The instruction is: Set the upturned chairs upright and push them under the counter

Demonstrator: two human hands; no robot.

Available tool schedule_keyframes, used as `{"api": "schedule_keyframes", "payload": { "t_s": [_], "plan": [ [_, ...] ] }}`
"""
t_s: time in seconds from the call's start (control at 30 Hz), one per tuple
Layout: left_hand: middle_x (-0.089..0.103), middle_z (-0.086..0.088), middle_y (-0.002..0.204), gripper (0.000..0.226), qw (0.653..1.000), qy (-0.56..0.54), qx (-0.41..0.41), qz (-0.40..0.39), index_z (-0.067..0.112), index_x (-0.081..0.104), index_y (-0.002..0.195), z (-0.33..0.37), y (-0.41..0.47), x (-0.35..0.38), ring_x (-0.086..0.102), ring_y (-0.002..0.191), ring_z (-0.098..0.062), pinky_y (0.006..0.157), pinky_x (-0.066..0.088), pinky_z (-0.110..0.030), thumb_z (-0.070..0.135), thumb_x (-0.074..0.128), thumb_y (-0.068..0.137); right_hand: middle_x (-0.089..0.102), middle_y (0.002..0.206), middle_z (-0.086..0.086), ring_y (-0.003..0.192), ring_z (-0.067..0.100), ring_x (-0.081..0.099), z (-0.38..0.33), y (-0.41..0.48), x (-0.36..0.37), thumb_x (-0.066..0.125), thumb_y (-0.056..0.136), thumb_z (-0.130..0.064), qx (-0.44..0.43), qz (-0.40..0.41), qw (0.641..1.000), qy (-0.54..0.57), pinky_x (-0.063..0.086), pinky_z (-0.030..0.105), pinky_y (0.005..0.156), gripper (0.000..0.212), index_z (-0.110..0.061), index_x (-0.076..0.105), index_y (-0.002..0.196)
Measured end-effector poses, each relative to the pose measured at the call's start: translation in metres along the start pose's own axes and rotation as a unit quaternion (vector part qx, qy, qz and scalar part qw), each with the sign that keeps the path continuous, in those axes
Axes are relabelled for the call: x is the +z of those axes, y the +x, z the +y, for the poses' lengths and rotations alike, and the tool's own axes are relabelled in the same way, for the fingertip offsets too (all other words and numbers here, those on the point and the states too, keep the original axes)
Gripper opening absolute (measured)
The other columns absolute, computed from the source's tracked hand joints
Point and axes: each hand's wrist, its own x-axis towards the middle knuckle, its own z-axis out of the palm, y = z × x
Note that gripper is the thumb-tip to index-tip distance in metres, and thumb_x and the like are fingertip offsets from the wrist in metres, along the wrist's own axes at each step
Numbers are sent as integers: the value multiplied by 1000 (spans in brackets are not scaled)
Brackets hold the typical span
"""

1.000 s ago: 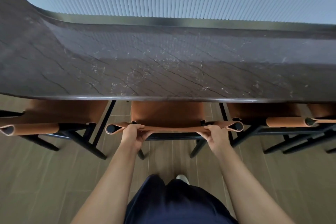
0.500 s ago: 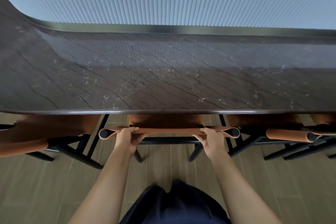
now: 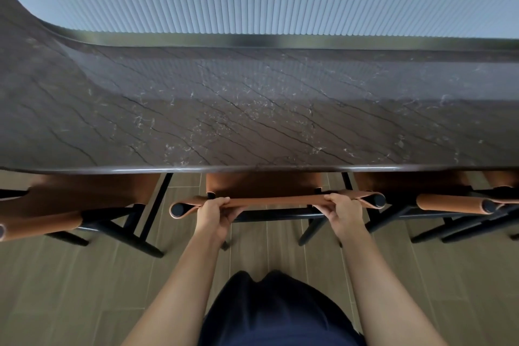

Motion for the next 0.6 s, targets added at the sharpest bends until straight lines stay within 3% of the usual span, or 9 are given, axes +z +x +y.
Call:
{"api": "schedule_keyframes", "payload": {
  "t_s": [0.13, 0.43, 0.5, 0.6],
  "plan": [
    [64, -21, 99, 17, 1000, 10, -1, -12, 0, 51, 107, 2, 2, -3, 67, 90, -34, 61, 59, -39, -8, 48, 92, 57, 118, 29, 85, 31, 65, 2, 2, 0, 54, 88, 15, 1, 1, 1000, -23, 57, 46, 81, 17, -1, 50, 93],
    [63, -23, 101, 10, 999, 13, -3, -32, -1, 53, 101, 3, 0, -6, 67, 90, -36, 57, 60, -37, -5, 54, 91, 62, 116, 25, 86, 27, 68, -4, -5, -1, 60, 90, 7, 24, -12, 998, -62, 59, 43, 78, 15, -4, 50, 92],
    [61, -24, 107, 15, 999, 22, -2, -37, -2, 53, 106, 5, -1, -7, 66, 94, -37, 60, 61, -38, 0, 57, 92, 63, 117, 22, 92, 28, 69, -5, -7, -3, 64, 90, 0, 30, -27, 996, -80, 59, 40, 74, 15, -2, 54, 101],
    [62, -25, 111, 31, 998, 47, 2, -45, -2, 52, 114, 5, -8, -9, 66, 96, -37, 69, 60, -41, 16, 64, 92, 60, 123, 18, 102, 31, 66, -7, -14, -13, 67, 91, -14, 41, -74, 991, -104, 58, 43, 76, 35, -3, 54, 122]
  ]
}}
